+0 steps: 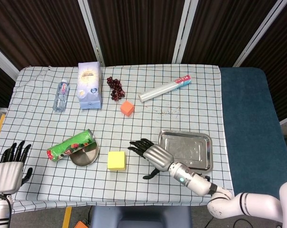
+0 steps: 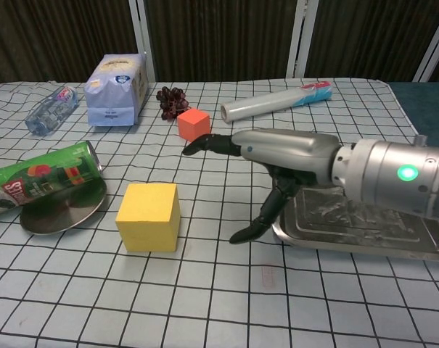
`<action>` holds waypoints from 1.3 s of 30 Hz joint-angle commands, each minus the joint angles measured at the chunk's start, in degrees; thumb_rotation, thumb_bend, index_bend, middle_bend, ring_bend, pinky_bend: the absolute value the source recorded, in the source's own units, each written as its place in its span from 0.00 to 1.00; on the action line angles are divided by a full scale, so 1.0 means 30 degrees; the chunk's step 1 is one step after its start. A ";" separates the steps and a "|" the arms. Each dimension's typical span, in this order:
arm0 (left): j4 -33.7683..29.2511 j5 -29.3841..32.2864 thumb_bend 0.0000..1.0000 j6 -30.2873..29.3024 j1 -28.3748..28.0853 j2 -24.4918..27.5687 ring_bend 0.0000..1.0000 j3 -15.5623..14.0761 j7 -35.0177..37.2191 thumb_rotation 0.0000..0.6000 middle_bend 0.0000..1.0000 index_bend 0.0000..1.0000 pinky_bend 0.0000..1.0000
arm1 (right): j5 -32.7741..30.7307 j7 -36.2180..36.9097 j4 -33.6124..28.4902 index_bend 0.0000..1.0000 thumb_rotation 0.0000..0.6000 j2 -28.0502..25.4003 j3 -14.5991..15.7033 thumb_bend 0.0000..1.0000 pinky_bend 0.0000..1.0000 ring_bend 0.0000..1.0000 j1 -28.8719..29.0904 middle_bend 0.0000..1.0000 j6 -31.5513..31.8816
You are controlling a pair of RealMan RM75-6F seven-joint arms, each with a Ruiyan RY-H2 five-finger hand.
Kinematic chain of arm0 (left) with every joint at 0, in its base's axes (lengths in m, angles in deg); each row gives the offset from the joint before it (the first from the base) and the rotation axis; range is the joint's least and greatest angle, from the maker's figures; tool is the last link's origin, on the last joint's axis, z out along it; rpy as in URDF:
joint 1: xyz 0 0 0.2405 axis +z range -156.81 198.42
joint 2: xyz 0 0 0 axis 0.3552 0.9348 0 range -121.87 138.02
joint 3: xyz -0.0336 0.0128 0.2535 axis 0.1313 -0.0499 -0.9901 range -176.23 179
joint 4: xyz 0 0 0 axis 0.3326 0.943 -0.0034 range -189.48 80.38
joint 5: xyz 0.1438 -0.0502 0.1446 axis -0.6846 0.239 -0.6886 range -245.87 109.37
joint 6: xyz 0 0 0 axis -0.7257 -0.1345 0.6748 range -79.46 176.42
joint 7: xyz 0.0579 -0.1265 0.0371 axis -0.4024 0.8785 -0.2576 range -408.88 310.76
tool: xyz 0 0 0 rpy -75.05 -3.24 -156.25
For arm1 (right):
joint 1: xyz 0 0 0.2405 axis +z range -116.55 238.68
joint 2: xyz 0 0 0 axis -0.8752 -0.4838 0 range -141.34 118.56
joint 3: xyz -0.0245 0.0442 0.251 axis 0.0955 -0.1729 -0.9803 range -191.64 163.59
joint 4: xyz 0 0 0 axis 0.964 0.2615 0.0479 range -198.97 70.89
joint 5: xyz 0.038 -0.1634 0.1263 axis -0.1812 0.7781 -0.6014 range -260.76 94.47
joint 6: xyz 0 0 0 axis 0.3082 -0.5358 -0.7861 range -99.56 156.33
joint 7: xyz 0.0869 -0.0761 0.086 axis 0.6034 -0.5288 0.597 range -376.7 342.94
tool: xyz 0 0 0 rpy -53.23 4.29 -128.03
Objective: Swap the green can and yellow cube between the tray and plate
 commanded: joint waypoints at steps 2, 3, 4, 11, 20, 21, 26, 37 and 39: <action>-0.0132 -0.0209 0.37 0.0012 0.0090 0.0108 0.00 0.0017 0.0089 1.00 0.05 0.11 0.16 | -0.1683 -0.1548 0.0826 0.07 1.00 0.1555 -0.0436 0.02 0.00 0.01 0.0937 0.07 -0.0821; -0.0150 -0.0237 0.37 -0.0006 0.0121 0.0138 0.00 0.0035 0.0108 1.00 0.05 0.11 0.16 | -0.1934 -0.1786 0.0972 0.07 1.00 0.1795 -0.0448 0.02 0.00 0.01 0.1053 0.07 -0.0885; -0.0185 -0.0234 0.37 -0.0019 0.0154 0.0154 0.00 0.0066 0.0126 1.00 0.05 0.11 0.16 | -0.2173 -0.1995 0.1115 0.07 1.00 0.2031 -0.0459 0.02 0.00 0.01 0.1161 0.07 -0.0933; -0.0417 -0.0513 0.37 0.0150 0.0260 0.0343 0.00 0.0093 0.0340 1.00 0.05 0.11 0.16 | -0.3647 -0.2735 0.2561 0.11 1.00 0.3795 -0.0683 0.02 0.04 0.12 0.2125 0.14 -0.1414; -0.0547 -0.0798 0.37 0.0546 0.0326 0.0521 0.00 0.0025 0.0698 1.00 0.05 0.11 0.16 | -0.4037 -0.2741 0.4802 0.22 1.00 0.5617 -0.0871 0.02 0.19 0.27 0.2898 0.29 -0.1132; -0.0558 -0.0845 0.37 0.0570 0.0335 0.0539 0.00 0.0007 0.0688 1.00 0.05 0.11 0.16 | -0.4028 -0.2678 0.5023 0.24 1.00 0.5775 -0.0890 0.02 0.22 0.30 0.2942 0.31 -0.1072; -0.0535 -0.1097 0.38 0.0686 0.0346 0.0562 0.00 -0.0017 0.0827 1.00 0.05 0.11 0.16 | -0.3385 -0.2300 0.6248 0.51 1.00 0.6516 -0.0878 0.02 0.38 0.47 0.3007 0.44 -0.0175; -0.0555 -0.1054 0.37 0.0963 0.0403 0.0572 0.00 0.0099 0.0764 1.00 0.05 0.11 0.16 | -0.1408 -0.1906 0.6084 0.77 1.00 0.5975 -0.0830 0.07 0.50 0.62 0.1972 0.57 0.3587; -0.0546 -0.1063 0.38 0.1021 0.0408 0.0577 0.00 0.0103 0.0732 1.00 0.05 0.11 0.16 | -0.1246 -0.2138 0.5233 0.78 1.00 0.5090 -0.0674 0.07 0.51 0.62 0.1585 0.58 0.4031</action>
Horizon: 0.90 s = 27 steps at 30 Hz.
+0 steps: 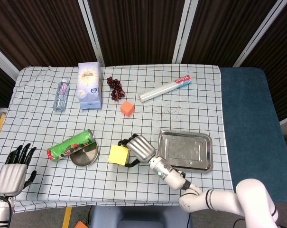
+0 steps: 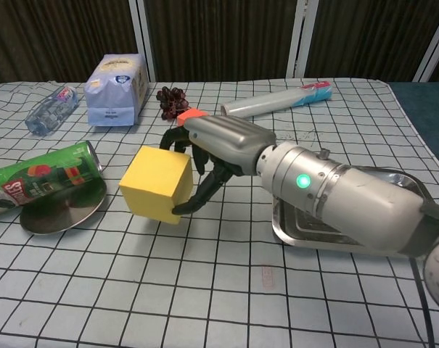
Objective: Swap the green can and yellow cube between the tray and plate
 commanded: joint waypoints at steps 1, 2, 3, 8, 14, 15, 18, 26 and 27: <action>0.0008 0.0006 0.38 0.0058 -0.0002 -0.0008 0.00 0.0015 -0.0049 1.00 0.05 0.11 0.16 | 0.0377 -0.0347 -0.1443 0.78 1.00 -0.1483 0.0234 0.07 0.51 0.62 -0.0735 0.58 0.0833; 0.0000 0.0006 0.38 0.0111 -0.0007 -0.0026 0.00 0.0011 -0.0082 1.00 0.05 0.11 0.16 | 0.0451 -0.0654 -0.2197 0.78 1.00 -0.2227 0.0361 0.07 0.51 0.62 -0.1108 0.58 0.1249; -0.0016 -0.0003 0.38 0.0148 -0.0007 -0.0035 0.00 -0.0002 -0.0112 1.00 0.05 0.11 0.16 | 0.0471 -0.0951 -0.2795 0.78 1.00 -0.2833 0.0462 0.07 0.51 0.62 -0.1422 0.58 0.1582; -0.0224 -0.0019 0.37 0.0273 0.0011 -0.0033 0.00 -0.0031 -0.0421 1.00 0.05 0.11 0.16 | -0.0106 -0.2485 -0.6057 0.78 1.00 -0.6510 0.1037 0.07 0.51 0.62 -0.3562 0.58 0.3483; -0.0366 0.0031 0.38 0.0266 0.0078 -0.0056 0.00 0.0015 -0.0788 1.00 0.06 0.11 0.16 | -0.0156 -0.0039 -0.6716 0.78 1.00 -0.9823 0.2042 0.07 0.52 0.62 -0.5603 0.58 0.4318; -0.0395 0.0055 0.38 0.0283 0.0078 -0.0055 0.00 0.0033 -0.0810 1.00 0.06 0.11 0.16 | -0.0108 0.0439 -0.6498 0.78 1.00 -1.0095 0.2215 0.07 0.52 0.62 -0.5813 0.58 0.4294; -0.0405 0.0109 0.38 0.0346 0.0088 -0.0067 0.00 0.0051 -0.0903 1.00 0.06 0.11 0.16 | 0.0318 0.2112 -0.5622 0.77 1.00 -1.0635 0.2796 0.07 0.52 0.60 -0.6347 0.58 0.4138; -0.0511 0.0086 0.38 0.0497 0.0092 -0.0020 0.00 0.0045 -0.0804 1.00 0.07 0.11 0.16 | 0.1647 0.3969 -0.3210 0.63 1.00 -1.0809 0.4091 0.07 0.43 0.44 -0.7263 0.50 0.3940; -0.0516 0.0076 0.38 0.0505 0.0090 -0.0023 0.00 0.0050 -0.0782 1.00 0.07 0.11 0.16 | 0.1664 0.3992 -0.3086 0.59 1.00 -1.0831 0.4140 0.07 0.38 0.38 -0.7305 0.45 0.3861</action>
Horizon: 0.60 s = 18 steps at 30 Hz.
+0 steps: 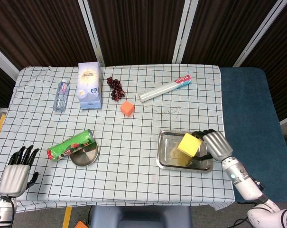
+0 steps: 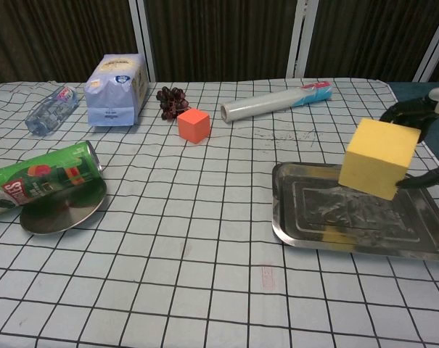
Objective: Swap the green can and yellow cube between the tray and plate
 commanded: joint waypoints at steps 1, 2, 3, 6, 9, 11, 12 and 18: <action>0.0006 -0.0021 0.38 0.0025 -0.0006 -0.0003 0.00 0.0009 0.0023 1.00 0.07 0.11 0.16 | 0.0269 0.0127 0.0660 0.56 1.00 -0.0187 0.0414 0.07 0.33 0.34 -0.0352 0.41 -0.0301; 0.0032 -0.0021 0.38 0.0030 -0.0004 -0.0010 0.00 0.0011 -0.0009 1.00 0.07 0.11 0.16 | 0.0281 0.0184 0.0790 0.51 1.00 -0.0215 0.0456 0.07 0.26 0.27 -0.0339 0.34 -0.0473; 0.0057 -0.0012 0.38 0.0049 -0.0003 -0.0023 0.00 0.0012 -0.0048 1.00 0.07 0.11 0.16 | 0.0318 0.0329 0.0916 0.47 1.00 -0.0270 0.0500 0.07 0.22 0.23 -0.0282 0.30 -0.0740; 0.0057 0.0069 0.38 0.0089 -0.0009 -0.0050 0.00 0.0073 -0.0045 1.00 0.07 0.11 0.16 | 0.0818 0.1191 0.1214 0.28 1.00 -0.0361 0.0651 0.07 0.08 0.06 -0.0058 0.13 -0.1245; 0.0129 0.0115 0.38 0.0106 0.0001 -0.0096 0.00 0.0093 -0.0171 1.00 0.07 0.11 0.16 | 0.1497 0.1881 0.1584 0.10 1.00 -0.0374 0.0828 0.07 0.01 0.00 0.0097 0.02 -0.1389; 0.0121 0.0175 0.38 0.0126 0.0009 -0.0115 0.00 0.0121 -0.0185 1.00 0.07 0.11 0.16 | 0.1905 0.2270 0.1768 0.02 1.00 -0.0360 0.0909 0.06 0.00 0.00 0.0064 0.00 -0.1186; 0.0120 0.0168 0.38 0.0125 0.0007 -0.0117 0.00 0.0126 -0.0191 1.00 0.07 0.11 0.16 | 0.2066 0.2418 0.1808 0.01 1.00 -0.0389 0.0945 0.06 0.00 0.00 0.0014 0.00 -0.1039; 0.0083 0.0104 0.38 0.0073 0.0041 -0.0076 0.00 0.0136 -0.0102 1.00 0.07 0.11 0.16 | 0.2325 0.2525 0.1378 0.00 1.00 -0.1159 0.0676 0.05 0.00 0.00 -0.1078 0.00 0.1245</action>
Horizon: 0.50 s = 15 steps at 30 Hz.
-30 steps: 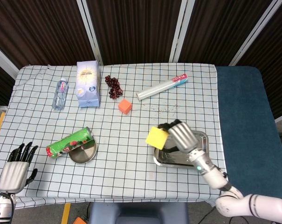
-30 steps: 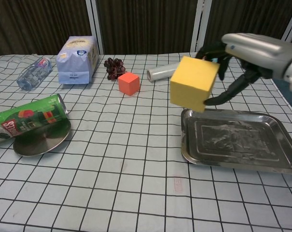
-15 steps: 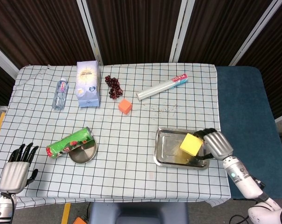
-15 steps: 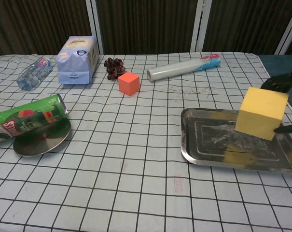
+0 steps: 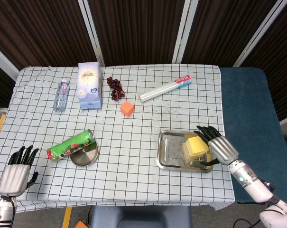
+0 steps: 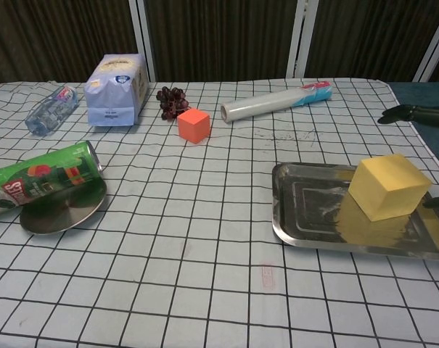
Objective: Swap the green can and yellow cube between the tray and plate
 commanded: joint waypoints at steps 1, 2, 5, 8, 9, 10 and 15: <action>-0.0084 -0.0052 0.38 -0.0132 0.0042 0.0067 0.00 0.0046 0.0136 1.00 0.07 0.11 0.16 | -0.0135 -0.0301 -0.0390 0.00 1.00 -0.0625 -0.0349 0.05 0.00 0.00 -0.1073 0.00 0.1924; -0.0092 -0.0106 0.38 -0.0227 0.0067 0.0101 0.00 0.0065 0.0205 1.00 0.07 0.11 0.16 | -0.0352 -0.0622 -0.0473 0.00 1.00 -0.0752 -0.0486 0.05 0.00 0.00 -0.1430 0.00 0.2470; -0.0148 -0.0274 0.38 -0.0539 0.0169 0.0250 0.00 0.0129 0.0650 1.00 0.07 0.11 0.16 | -0.1770 -0.1845 -0.0977 0.00 1.00 -0.1200 -0.0963 0.05 0.00 0.00 -0.2715 0.00 0.3809; -0.0116 -0.0331 0.38 -0.0723 0.0228 0.0330 0.00 0.0196 0.0905 1.00 0.07 0.11 0.16 | -0.2922 -0.2423 -0.1572 0.00 1.00 -0.1449 -0.1263 0.05 0.00 0.00 -0.3450 0.00 0.4306; -0.0109 -0.0339 0.38 -0.0732 0.0233 0.0338 0.00 0.0197 0.0930 1.00 0.07 0.11 0.16 | -0.3001 -0.2505 -0.1665 0.00 1.00 -0.1469 -0.1289 0.05 0.00 0.00 -0.3509 0.00 0.4345; -0.0105 -0.0342 0.38 -0.0755 0.0243 0.0351 0.00 0.0205 0.0956 1.00 0.08 0.11 0.16 | -0.3147 -0.2566 -0.1742 0.00 1.00 -0.1495 -0.1335 0.05 0.00 0.00 -0.3599 0.00 0.4406; -0.0125 -0.0196 0.38 -0.1277 0.0471 0.0684 0.00 0.0513 0.1758 1.00 0.08 0.11 0.16 | -0.5532 -0.3874 -0.1604 0.00 1.00 -0.0940 -0.2408 0.05 0.00 0.00 -0.5401 0.00 0.6649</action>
